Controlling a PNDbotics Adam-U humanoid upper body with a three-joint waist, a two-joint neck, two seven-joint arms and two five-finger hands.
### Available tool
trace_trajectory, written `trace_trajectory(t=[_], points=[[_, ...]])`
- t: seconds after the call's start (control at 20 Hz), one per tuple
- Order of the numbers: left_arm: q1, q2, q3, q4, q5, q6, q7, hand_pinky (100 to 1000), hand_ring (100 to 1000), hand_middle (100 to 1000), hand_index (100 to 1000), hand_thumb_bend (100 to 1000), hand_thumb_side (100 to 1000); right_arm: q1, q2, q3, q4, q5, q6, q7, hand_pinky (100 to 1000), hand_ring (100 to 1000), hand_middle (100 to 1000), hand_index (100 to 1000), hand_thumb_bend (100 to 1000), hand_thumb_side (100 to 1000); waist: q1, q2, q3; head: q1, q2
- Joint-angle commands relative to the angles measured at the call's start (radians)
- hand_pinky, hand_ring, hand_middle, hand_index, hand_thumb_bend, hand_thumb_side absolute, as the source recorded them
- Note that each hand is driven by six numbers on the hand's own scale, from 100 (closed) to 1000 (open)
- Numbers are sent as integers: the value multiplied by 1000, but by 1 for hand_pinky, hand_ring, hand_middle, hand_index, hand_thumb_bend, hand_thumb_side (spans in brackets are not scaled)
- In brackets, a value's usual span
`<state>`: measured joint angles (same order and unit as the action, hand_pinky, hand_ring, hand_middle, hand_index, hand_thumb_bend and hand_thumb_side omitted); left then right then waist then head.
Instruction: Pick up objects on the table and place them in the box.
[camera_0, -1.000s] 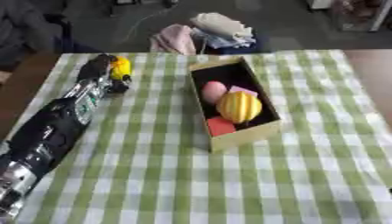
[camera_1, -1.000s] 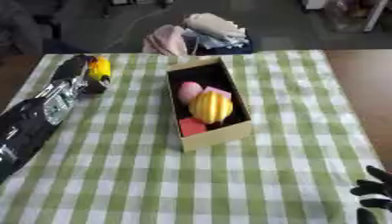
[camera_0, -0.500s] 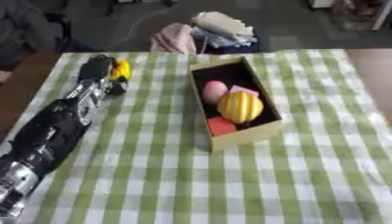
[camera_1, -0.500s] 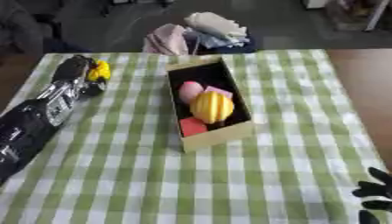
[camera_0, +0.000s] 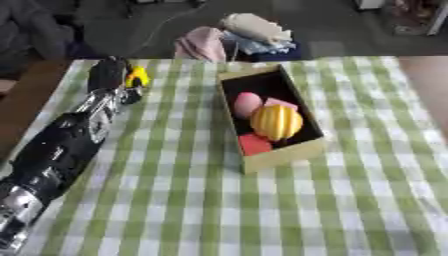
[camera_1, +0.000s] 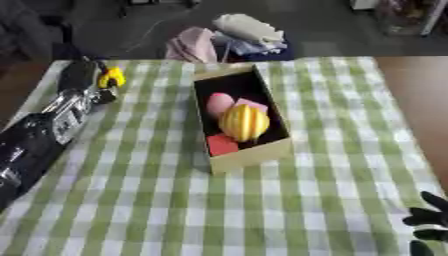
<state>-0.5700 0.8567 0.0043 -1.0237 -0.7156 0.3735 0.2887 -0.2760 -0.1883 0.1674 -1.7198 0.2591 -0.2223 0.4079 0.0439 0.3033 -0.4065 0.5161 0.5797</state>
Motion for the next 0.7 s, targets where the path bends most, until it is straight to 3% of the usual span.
trace_trajectory(t=[0.05,0.25,0.45,0.6,0.7], points=[[-7,77,12,-82,43,-17,41,528,309,308,424,100,199,-4,-8,-6,-10,-2,-1,-2,734,891,693,986,100,472,-3,-19,7,-4,0],[-22,91,-36,-186,84,-67,52,535,322,319,434,100,185,-2,-10,-6,-9,0,-2,-1,734,891,694,986,100,470,-1,-25,13,-2,1],[-57,75,-122,-292,68,-130,8,548,339,335,450,100,169,-1,-9,-3,-8,0,-4,2,735,891,694,986,100,470,-4,-28,9,-4,-3],[-64,52,-181,-400,54,-180,-59,563,357,353,471,100,178,-2,-7,-2,-7,-1,-4,3,734,891,694,986,100,470,-6,-30,8,-16,-8],[-54,42,-198,-515,42,-177,-161,572,369,366,484,100,180,-3,-6,-1,-7,-2,-5,5,735,891,694,986,100,470,-8,-30,8,-25,-10]])
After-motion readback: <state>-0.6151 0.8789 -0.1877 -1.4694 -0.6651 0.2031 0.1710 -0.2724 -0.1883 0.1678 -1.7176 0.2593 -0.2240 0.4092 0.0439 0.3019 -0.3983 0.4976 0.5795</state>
